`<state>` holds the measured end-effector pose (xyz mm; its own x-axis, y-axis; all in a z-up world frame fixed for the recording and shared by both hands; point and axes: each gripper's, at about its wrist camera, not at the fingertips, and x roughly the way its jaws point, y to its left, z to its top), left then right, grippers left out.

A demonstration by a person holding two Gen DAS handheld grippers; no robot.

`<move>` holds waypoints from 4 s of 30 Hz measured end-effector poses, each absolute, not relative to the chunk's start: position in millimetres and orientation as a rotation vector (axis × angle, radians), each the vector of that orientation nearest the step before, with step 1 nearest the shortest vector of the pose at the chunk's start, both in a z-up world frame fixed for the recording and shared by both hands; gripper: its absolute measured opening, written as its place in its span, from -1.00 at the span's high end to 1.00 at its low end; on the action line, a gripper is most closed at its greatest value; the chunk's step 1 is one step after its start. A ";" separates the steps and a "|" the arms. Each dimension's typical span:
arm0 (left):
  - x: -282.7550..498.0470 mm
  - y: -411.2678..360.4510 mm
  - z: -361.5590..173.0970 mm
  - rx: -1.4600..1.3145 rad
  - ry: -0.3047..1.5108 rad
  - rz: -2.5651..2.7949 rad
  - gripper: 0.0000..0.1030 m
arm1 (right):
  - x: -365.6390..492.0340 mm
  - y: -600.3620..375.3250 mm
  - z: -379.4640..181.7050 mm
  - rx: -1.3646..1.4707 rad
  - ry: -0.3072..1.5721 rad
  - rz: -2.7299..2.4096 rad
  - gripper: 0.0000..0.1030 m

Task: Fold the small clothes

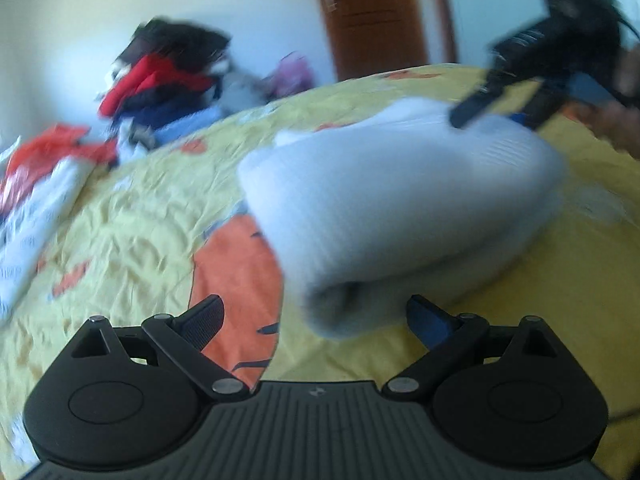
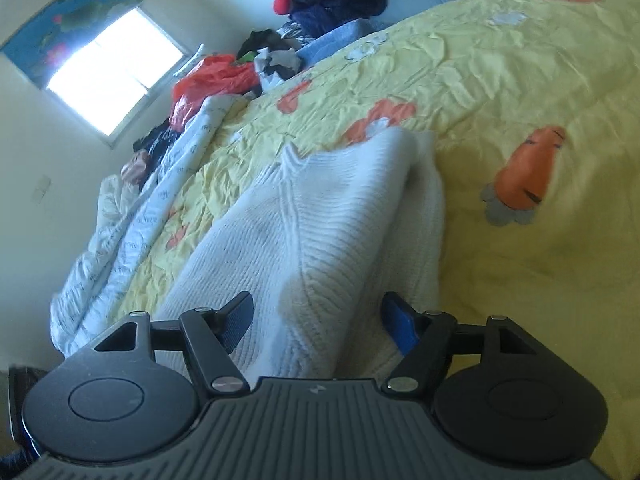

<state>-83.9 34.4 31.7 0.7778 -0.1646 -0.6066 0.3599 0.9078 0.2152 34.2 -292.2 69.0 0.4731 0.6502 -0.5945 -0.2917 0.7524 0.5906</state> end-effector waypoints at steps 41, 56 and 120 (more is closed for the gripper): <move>-94.4 41.7 41.1 0.243 0.636 -0.254 0.70 | -30.4 -332.9 80.5 0.519 0.915 0.638 -0.41; -69.7 38.0 21.7 0.175 0.698 -0.199 0.66 | -22.7 -304.1 58.2 0.213 1.022 0.682 0.50; -46.5 -16.8 51.6 0.209 0.524 -0.329 -0.75 | 8.3 -241.3 70.8 0.199 0.653 0.444 -0.47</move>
